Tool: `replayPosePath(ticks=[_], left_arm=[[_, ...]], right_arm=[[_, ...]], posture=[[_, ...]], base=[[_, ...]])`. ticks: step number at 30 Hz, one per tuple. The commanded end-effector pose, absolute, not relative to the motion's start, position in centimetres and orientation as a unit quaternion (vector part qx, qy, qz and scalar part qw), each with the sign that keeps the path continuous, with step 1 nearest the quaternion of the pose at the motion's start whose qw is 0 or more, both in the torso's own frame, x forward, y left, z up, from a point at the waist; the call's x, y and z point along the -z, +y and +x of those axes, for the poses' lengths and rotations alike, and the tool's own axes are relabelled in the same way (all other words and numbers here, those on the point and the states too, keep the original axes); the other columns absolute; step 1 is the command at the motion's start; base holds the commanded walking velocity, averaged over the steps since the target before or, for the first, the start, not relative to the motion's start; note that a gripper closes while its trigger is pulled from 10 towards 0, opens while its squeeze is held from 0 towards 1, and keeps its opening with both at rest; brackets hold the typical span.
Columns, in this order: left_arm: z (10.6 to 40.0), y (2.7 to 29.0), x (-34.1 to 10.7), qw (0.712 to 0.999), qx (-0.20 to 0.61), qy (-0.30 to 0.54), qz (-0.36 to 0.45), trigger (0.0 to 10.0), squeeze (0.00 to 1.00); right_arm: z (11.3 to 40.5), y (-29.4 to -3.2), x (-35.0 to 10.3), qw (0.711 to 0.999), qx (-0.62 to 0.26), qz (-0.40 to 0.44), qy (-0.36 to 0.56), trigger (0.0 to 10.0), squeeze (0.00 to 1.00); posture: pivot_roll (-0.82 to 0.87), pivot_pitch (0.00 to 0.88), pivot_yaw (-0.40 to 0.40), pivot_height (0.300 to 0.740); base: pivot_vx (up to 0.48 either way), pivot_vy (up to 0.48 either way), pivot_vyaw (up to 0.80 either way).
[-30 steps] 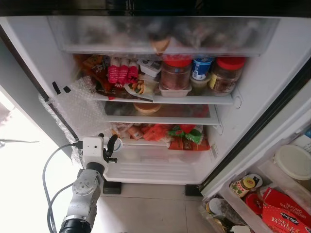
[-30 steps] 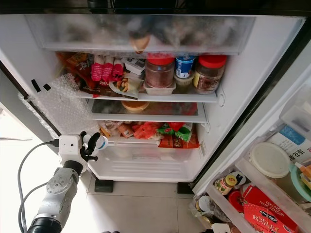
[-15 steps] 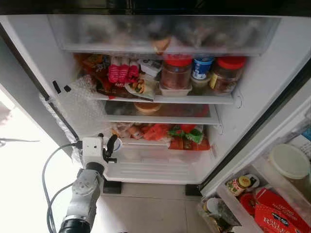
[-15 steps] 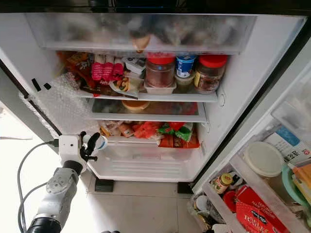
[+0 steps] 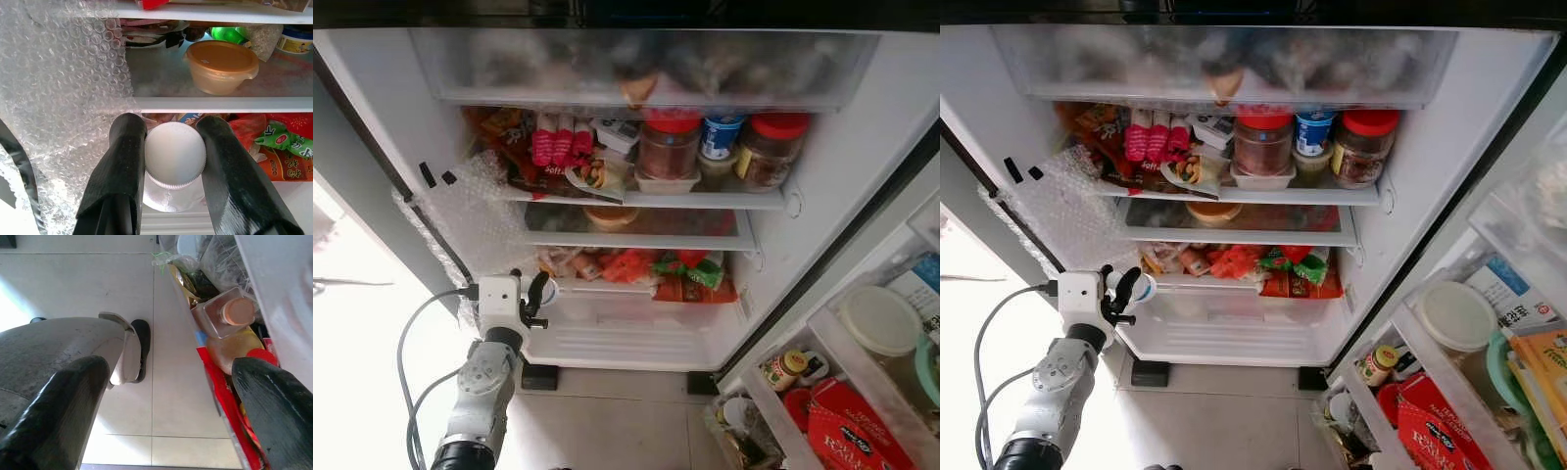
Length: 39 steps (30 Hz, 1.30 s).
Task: Restocking fridge
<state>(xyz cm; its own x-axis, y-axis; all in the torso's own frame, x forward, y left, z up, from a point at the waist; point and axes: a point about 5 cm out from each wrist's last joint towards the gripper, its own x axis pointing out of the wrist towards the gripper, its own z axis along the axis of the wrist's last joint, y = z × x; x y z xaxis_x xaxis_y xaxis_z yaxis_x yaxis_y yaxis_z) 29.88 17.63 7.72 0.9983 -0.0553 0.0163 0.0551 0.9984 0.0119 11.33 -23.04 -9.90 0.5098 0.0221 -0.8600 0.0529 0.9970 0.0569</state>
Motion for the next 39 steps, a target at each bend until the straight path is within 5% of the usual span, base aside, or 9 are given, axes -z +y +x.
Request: replayPosePath(ticks=[1, 25, 39], left_arm=[[29.7, 17.9, -7.7, 1.0, 0.025, -0.011, 0.008, 10.0, 0.0], [30.0, 17.9, -7.8, 1.0, 0.022, -0.011, 0.009, 10.0, 0.0], [32.4, 18.4, -9.4, 0.999, 0.005, -0.034, 0.012, 10.0, 0.0]], right_arm=[[10.5, -23.1, 10.2, 0.861, 0.013, 0.041, 0.507, 10.0, 0.0], [10.9, -22.9, 10.0, 0.87, 0.006, 0.057, 0.49, 10.0, 0.0], [13.4, -23.1, 9.3, 0.88, 0.014, 0.05, 0.473, 10.0, 0.0]], posture=[[0.02, 0.154, -0.011, 0.675], [0.02, 0.147, -0.012, 0.671], [0.06, 0.057, -0.032, 0.671]], base=[[0.0, 0.0, 0.0], [0.0, 0.0, 0.0], [0.0, 0.0, 0.0]])
